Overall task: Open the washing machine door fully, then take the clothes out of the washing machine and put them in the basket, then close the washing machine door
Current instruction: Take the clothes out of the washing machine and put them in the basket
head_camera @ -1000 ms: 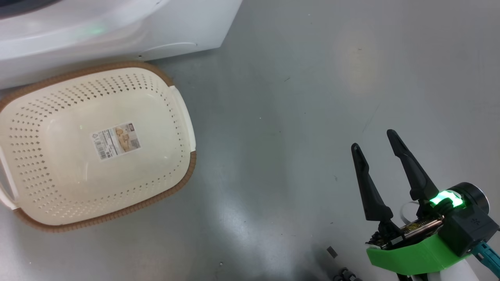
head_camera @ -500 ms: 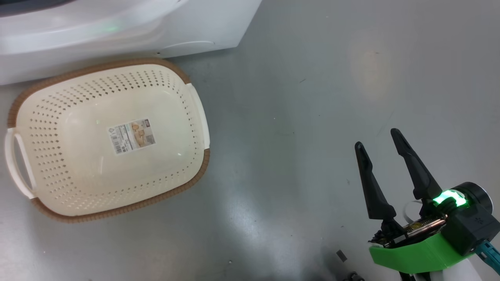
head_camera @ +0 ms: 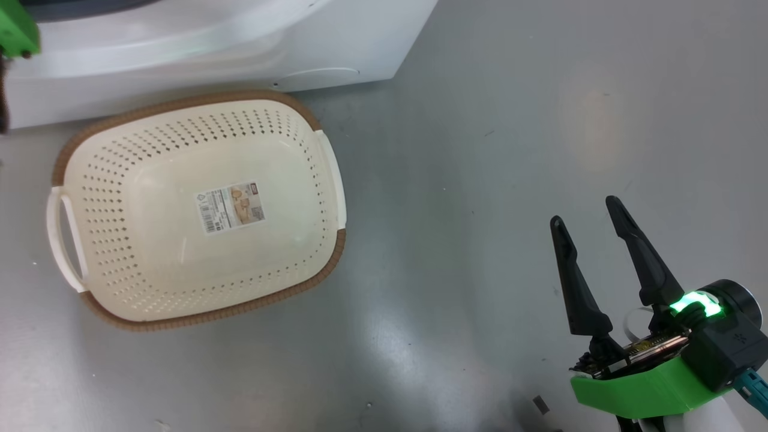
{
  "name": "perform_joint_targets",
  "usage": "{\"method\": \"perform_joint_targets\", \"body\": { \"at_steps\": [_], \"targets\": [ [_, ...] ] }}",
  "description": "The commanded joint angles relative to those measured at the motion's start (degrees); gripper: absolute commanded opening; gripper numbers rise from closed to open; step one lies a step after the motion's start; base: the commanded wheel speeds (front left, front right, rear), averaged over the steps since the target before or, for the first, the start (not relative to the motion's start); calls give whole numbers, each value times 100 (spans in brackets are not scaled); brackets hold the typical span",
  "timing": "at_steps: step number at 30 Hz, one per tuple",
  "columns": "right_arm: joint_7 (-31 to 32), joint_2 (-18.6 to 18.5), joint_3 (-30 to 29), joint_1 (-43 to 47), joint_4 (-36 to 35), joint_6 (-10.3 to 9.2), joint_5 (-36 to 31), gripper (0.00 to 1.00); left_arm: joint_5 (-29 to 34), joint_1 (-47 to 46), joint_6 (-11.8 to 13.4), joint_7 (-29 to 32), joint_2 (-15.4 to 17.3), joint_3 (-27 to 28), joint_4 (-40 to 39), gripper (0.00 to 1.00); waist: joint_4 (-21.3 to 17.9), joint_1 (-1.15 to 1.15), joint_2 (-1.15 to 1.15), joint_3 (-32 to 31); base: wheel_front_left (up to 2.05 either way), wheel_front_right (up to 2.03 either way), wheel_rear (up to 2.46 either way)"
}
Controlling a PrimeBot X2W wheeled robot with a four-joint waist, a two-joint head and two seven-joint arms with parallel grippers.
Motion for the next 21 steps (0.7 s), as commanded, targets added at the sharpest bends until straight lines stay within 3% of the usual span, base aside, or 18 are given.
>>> {"method": "perform_joint_targets", "body": {
  "at_steps": [1,11,21],
  "targets": [
    [-36,-72,122,-22,-115,29,-10,100,-78,92,14,-59,235,88,-205,0,36,0,0,-42,0,0,0],
    [-36,-72,82,-40,-74,29,-1,100,-303,1064,206,-97,265,199,-1336,0,136,0,0,-284,0,0,0],
    [-36,-72,12,-18,-40,29,-6,100,-467,2236,611,279,492,281,-2861,0,244,0,0,-541,0,0,0]
  ]
}}
